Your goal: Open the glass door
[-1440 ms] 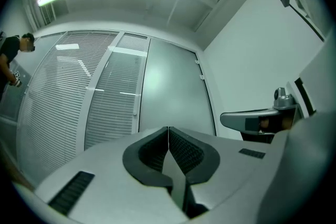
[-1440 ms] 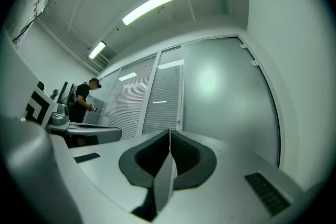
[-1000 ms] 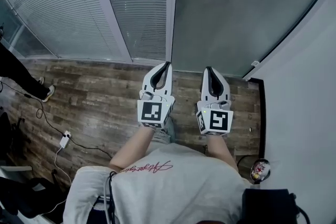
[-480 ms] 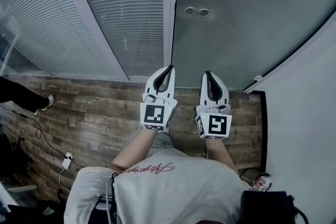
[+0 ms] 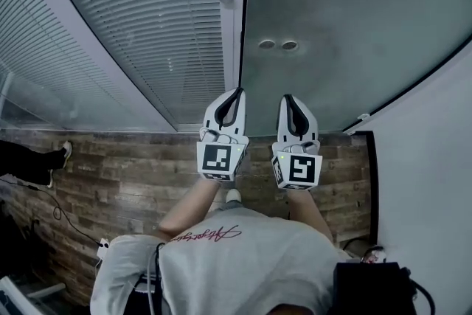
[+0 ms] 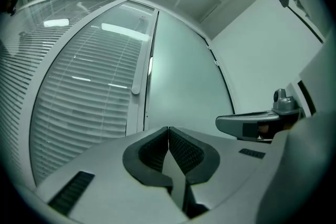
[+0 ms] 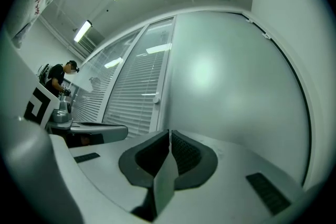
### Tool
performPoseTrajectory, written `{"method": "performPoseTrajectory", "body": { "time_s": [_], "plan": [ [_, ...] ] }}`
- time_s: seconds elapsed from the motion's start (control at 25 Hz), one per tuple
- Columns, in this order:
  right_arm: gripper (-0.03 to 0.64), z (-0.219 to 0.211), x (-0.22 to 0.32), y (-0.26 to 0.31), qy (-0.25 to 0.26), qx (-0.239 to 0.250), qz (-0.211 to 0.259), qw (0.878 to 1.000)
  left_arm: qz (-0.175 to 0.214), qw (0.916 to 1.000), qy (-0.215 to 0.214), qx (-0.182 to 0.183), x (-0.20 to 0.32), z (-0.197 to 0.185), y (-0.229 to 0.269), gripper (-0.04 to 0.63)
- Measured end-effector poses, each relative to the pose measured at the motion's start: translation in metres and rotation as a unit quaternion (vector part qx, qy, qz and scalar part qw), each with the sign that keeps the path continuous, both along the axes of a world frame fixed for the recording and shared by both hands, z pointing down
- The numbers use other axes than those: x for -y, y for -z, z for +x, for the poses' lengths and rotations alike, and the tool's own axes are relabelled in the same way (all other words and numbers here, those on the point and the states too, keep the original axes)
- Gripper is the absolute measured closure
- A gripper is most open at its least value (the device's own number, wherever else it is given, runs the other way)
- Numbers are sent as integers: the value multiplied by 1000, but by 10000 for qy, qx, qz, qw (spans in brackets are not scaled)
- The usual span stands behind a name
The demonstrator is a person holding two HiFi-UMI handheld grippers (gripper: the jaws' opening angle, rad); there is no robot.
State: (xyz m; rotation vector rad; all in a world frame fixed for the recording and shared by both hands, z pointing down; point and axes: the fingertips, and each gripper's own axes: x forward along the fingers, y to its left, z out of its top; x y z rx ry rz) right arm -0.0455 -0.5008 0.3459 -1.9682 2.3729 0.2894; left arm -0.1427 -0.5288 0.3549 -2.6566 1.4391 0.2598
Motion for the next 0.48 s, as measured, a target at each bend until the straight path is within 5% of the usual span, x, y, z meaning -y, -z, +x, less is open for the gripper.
{"method": "performPoseTrajectory", "body": {
  "time_s": [0.48],
  "plan": [
    [595,6,67,-10,-111,-6,-297,9995,-136,9999,22,-3,40,6,-3,578]
  ]
}}
